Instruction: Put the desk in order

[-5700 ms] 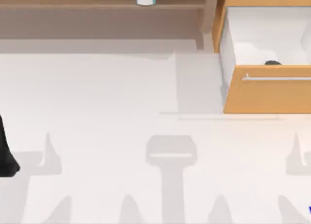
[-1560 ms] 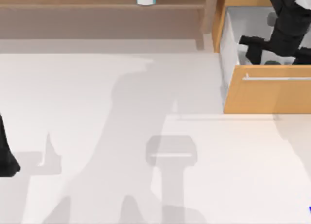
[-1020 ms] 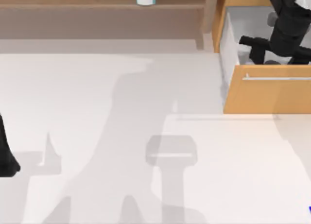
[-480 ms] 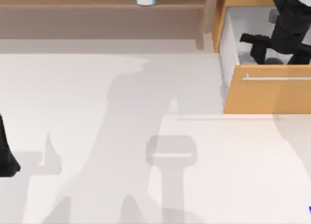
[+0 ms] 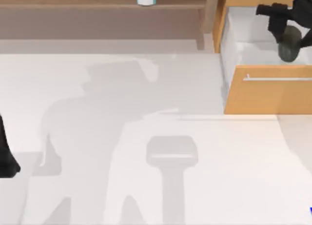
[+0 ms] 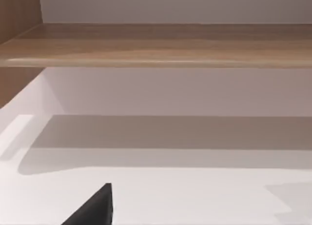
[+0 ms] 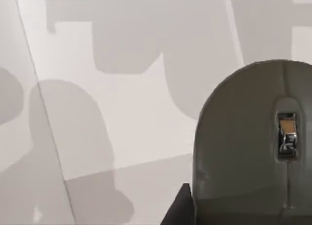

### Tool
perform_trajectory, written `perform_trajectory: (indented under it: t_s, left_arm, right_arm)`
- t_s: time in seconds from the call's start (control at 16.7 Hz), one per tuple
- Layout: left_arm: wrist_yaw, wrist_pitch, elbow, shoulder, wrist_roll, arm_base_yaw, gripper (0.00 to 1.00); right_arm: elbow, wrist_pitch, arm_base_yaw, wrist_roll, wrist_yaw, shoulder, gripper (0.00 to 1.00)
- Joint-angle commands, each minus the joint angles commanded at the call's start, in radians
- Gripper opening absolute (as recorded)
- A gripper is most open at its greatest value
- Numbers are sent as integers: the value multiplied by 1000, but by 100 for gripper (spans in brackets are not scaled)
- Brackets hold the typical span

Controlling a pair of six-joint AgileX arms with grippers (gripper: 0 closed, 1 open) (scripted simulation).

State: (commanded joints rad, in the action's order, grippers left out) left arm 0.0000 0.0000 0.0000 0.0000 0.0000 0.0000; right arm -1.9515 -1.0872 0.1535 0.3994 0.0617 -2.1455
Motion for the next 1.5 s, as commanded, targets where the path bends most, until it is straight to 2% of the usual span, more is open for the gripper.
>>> perform_trajectory:
  t_s: [0.36,0.9,1.2,1.5]
  left_arm:
    - [0,0,0,0,0,0,100]
    - [0,0,0,0,0,0,100]
    - [0,0,0,0,0,0,100]
    - [0,0,0,0,0,0,100]
  right_arm:
    - [275,94,5,-125,-45,354,0]
    - [913,130,-27,-274,-115,835,0]
    - [1241,123,-86,-330,-111,1033,0]
    - [1457,126,-148,-378,-83,1162,0]
